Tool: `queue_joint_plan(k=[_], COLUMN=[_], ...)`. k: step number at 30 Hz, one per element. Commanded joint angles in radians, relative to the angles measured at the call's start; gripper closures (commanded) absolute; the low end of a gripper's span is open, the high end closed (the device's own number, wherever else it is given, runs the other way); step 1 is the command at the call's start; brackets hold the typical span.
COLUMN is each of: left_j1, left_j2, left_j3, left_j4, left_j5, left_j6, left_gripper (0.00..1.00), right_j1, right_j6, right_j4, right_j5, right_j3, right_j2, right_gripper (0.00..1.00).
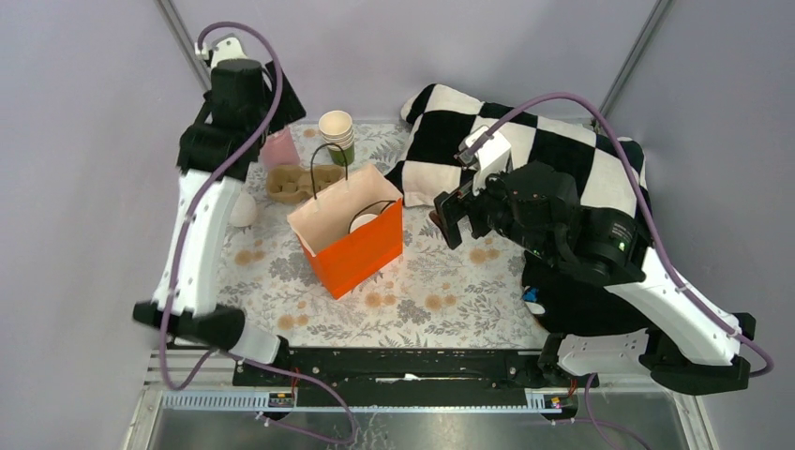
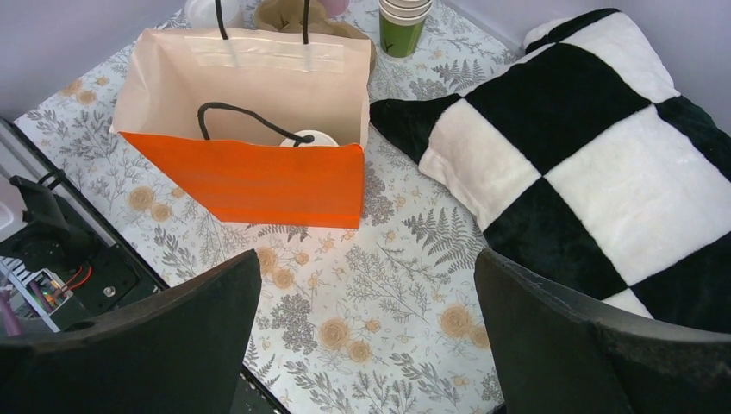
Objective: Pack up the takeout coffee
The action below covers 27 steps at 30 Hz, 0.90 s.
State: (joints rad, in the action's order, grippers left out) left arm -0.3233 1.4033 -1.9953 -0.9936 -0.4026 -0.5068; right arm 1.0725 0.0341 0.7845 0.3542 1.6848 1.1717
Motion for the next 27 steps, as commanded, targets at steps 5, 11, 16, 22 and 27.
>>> queue_joint_plan(k=[5,11,16,22,27], left_j1=[0.250,0.265,0.265,0.265,0.280], left_j2=[0.219,0.380,0.455,0.386,0.411], left_j3=[0.076,-0.004,-0.025,0.148,0.178], left_j4=[0.427,0.423,0.354,0.449,0.478], left_j5=[0.157,0.059,0.000,-0.091,-0.084], left_j6=[0.200,0.263,0.200,0.225,0.275], left_gripper=[0.12,0.24,0.37,0.25,0.32], right_j1=[-0.005,-0.006,-0.006,-0.005,-0.005], right_j6=[-0.016,-0.023,-0.057,-0.069,-0.083], right_j4=[0.042,0.034,0.016,0.017,-0.004], right_j5=[0.010,0.046,0.044,0.034,0.025], right_j3=[-0.040,-0.083,-0.065,-0.061,-0.072], right_j2=[-0.066,-0.085,-0.058,-0.034,-0.036], right_gripper=[0.00,0.00,0.00,0.00,0.00])
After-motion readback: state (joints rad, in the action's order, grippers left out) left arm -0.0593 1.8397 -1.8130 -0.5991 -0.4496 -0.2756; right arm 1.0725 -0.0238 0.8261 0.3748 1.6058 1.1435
